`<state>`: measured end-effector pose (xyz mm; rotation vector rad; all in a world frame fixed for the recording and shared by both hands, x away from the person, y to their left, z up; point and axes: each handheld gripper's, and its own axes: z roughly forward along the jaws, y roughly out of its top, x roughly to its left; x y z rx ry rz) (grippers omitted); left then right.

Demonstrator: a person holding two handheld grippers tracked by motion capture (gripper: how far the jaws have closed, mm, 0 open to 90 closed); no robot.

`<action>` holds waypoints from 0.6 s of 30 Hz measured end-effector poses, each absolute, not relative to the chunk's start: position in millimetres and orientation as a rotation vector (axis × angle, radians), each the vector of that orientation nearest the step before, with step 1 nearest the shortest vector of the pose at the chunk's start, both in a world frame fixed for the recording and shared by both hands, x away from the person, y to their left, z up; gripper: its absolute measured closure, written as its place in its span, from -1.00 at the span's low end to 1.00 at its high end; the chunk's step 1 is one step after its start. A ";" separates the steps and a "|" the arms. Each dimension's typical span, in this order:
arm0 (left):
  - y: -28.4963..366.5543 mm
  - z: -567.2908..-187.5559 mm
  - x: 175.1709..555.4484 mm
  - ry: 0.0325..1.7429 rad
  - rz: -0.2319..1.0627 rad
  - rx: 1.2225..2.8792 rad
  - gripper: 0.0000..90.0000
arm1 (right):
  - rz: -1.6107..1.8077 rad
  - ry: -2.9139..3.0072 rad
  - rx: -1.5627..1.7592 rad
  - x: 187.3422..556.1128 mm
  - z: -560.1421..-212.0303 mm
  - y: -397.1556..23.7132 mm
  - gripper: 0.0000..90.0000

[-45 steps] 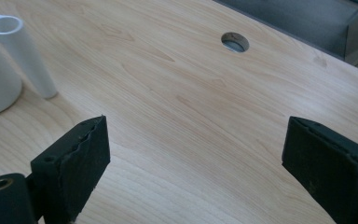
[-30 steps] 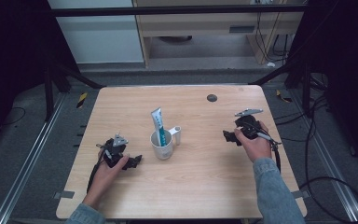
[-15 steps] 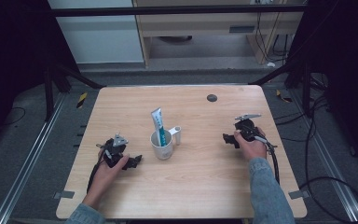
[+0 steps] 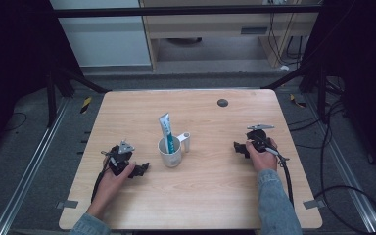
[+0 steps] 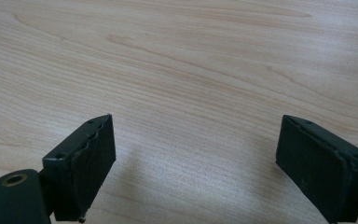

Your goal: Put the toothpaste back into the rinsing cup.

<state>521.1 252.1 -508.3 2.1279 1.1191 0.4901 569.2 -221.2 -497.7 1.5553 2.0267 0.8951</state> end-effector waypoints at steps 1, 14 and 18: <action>252.1 -508.3 521.1 1.119 0.490 2.128 -1.00 | 0.895 2.021 1.555 569.2 -498.5 -220.6 -0.73; 252.3 -508.3 521.1 1.117 0.489 2.129 -1.00 | 0.861 1.978 1.529 569.4 -510.6 -211.5 -0.90; 252.7 -508.3 521.1 1.112 0.488 2.131 -1.00 | 0.844 1.973 1.555 566.8 -511.1 -213.1 -0.99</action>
